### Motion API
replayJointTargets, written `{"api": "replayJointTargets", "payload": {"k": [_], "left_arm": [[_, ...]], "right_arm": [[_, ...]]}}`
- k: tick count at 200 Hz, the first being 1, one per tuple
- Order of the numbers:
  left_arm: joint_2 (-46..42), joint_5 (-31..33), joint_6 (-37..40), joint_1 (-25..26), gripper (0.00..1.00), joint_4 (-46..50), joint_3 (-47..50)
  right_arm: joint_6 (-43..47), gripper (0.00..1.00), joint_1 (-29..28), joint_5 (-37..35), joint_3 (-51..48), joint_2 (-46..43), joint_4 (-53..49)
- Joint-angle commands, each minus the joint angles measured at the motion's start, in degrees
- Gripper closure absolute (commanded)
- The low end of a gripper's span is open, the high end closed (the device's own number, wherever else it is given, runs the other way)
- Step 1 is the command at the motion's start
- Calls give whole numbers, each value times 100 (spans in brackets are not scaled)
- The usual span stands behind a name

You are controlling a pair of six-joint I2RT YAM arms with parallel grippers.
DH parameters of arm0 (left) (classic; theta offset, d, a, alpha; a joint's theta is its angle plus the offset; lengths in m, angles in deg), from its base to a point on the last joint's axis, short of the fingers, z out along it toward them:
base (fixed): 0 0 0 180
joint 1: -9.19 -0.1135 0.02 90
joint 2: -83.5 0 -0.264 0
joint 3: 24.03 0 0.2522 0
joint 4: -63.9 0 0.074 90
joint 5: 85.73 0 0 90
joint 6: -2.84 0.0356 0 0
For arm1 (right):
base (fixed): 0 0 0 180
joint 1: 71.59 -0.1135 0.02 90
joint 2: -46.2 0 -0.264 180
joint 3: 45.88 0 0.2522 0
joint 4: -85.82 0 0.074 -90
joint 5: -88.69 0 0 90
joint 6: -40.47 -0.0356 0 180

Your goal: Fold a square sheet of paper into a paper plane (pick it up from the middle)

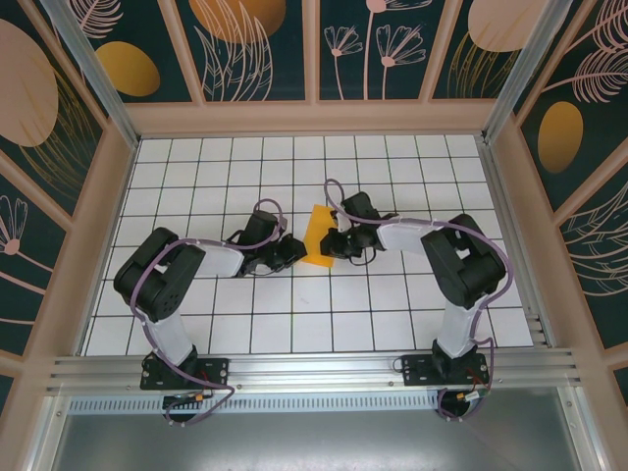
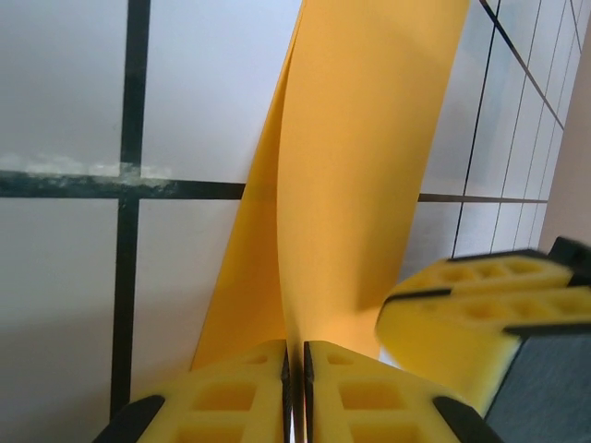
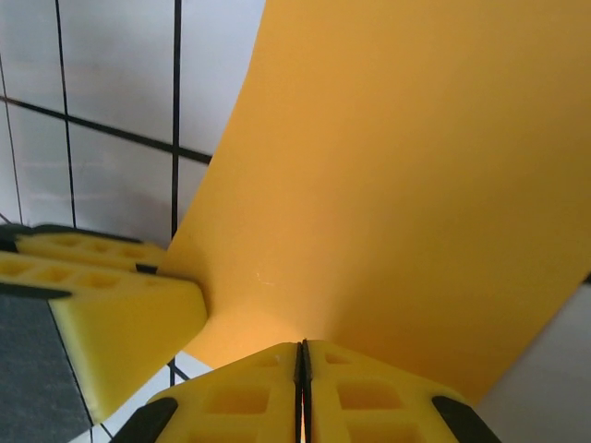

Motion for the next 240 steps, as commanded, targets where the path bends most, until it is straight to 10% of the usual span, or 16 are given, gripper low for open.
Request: {"api": "replayJointTargets", "payload": {"k": [1,125,240], "left_arm": [[61,63,137,40,83,62,-162],[234,-803,-348,51,66,-1620,-61],[379,-592,-343,50,77,-1428,-148]], "right_arm": [[-91,88,-14,-61,-83,150,-172],[-83,87,182,33,-95,-299,-214],[-178,67,468,464,-646,-917,638]]}}
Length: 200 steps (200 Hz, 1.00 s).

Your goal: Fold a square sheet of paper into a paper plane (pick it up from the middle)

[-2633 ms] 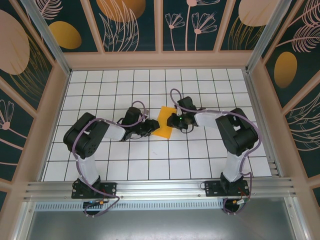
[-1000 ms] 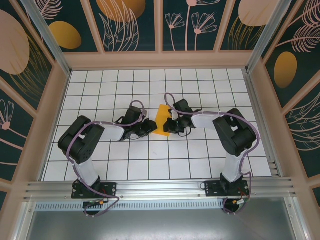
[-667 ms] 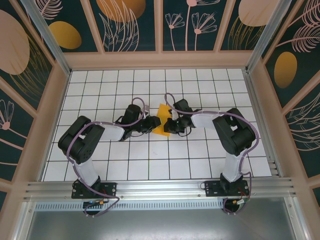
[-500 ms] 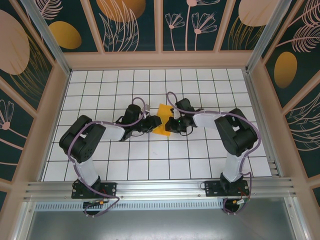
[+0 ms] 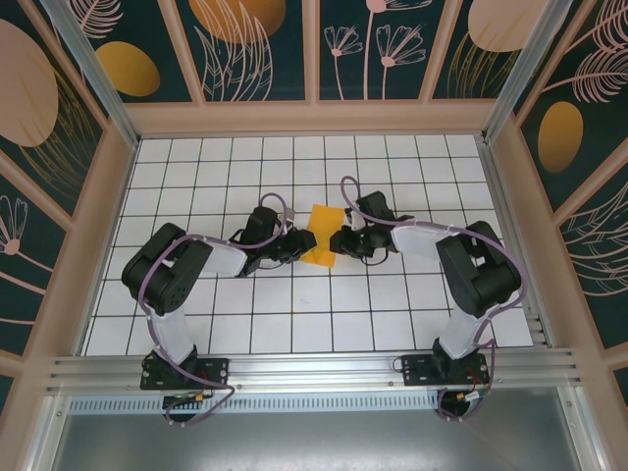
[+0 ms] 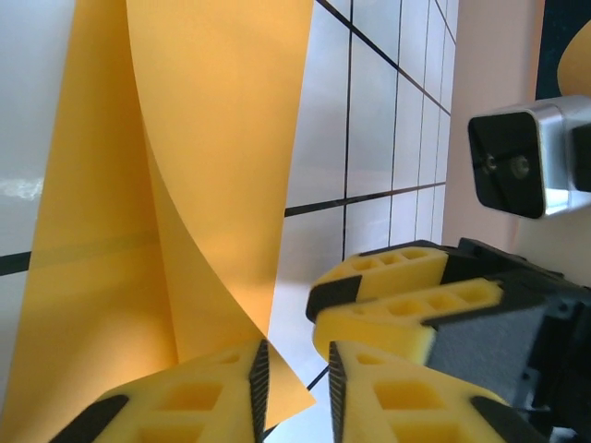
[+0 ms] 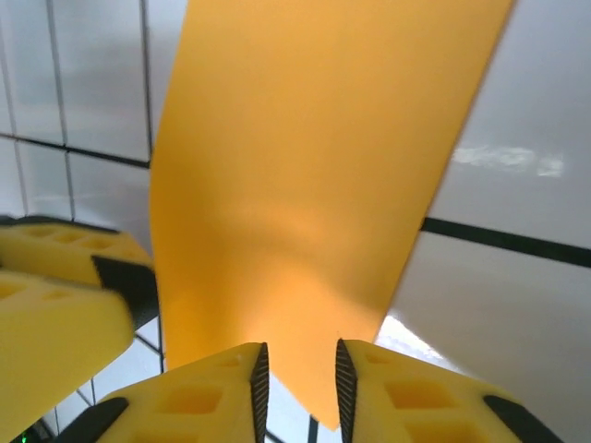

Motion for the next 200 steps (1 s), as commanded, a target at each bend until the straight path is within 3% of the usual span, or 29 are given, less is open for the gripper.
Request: {"api": "replayJointTargets", "payload": {"k": [1,65,200], "left_arm": [[57,68,-2,35,77,9,-120],[88,171,-1,35,89,90,-144],[103,122,14,33,95,90,-182]], "right_arm": [[-62,67,36,421,-168,-328,554],[33,65,34,926,-363,-289,1033],[403,74,-4,1212,188,439,962]]}}
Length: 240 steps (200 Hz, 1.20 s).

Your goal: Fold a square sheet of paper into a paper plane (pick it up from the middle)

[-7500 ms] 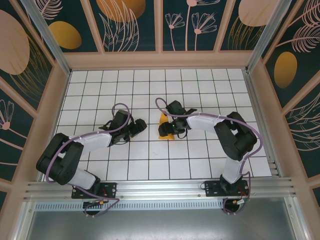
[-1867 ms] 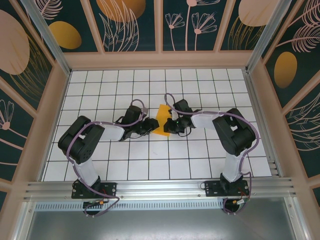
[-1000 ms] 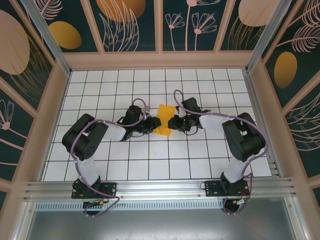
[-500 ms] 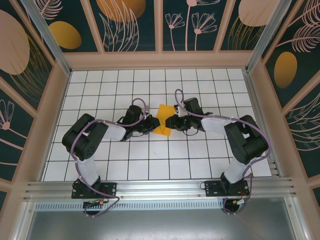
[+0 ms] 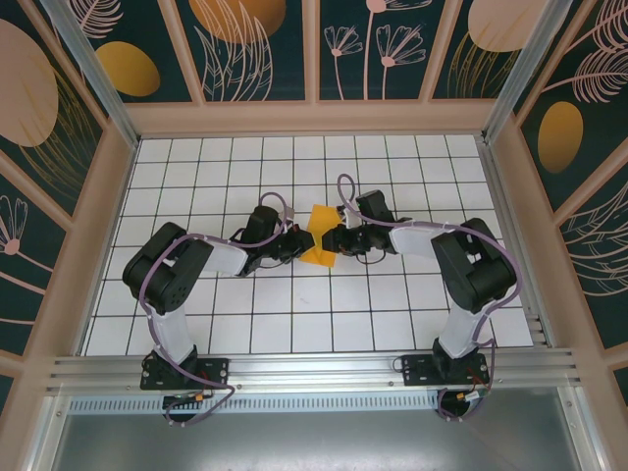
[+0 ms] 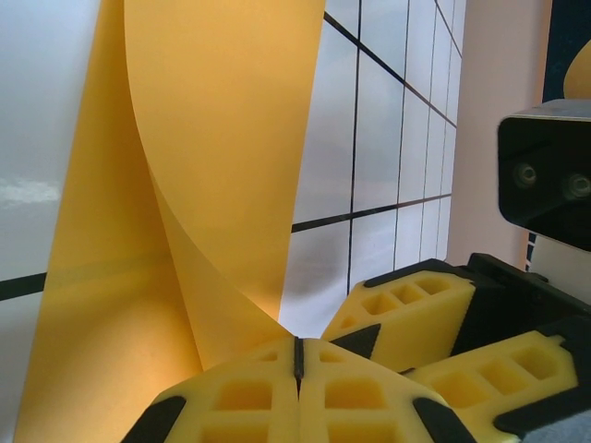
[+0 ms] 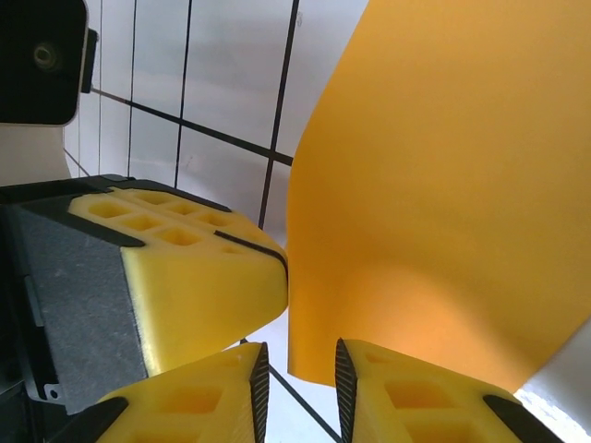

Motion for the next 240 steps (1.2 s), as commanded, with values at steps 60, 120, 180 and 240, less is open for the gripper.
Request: {"api": "replayJointTargets", "payload": {"k": [60,120,180,240], "left_arm": [[-39,-15,101,40,93,88,-141],[-42,-219,427,41,85,-187,-220],[336,-308,546,110,84,26,-620],[519,-248,655,134,84,246,-829]], "right_arm": [[262,94,31,-131,307,246,-87],[380,94,256,-722,239,207,-432],[389,94,328,-762,284,247,-516],[423,94,369,-811,328,278,-535]]}}
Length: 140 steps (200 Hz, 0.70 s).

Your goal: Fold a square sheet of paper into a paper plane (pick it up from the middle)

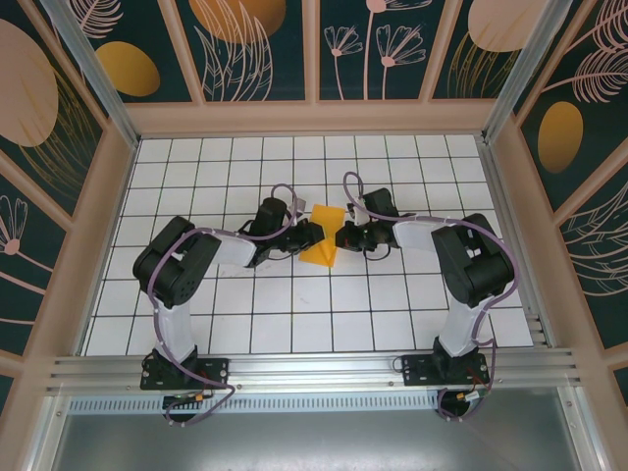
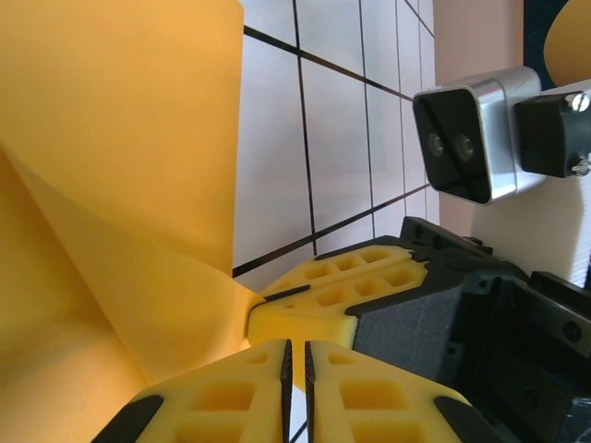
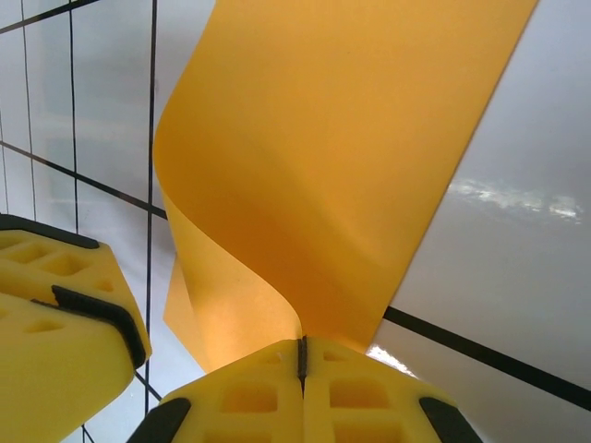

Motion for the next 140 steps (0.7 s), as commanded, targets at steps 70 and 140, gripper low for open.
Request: {"api": "replayJointTargets", "payload": {"k": [70,140], "left_arm": [[190,-120,50,78,84,44,-190],[306,-124,116,123,84,194,-304]], "right_arm": [[248,94,72,-201,293,235,-179],[299,94,91,-308,348,322,-191]]}}
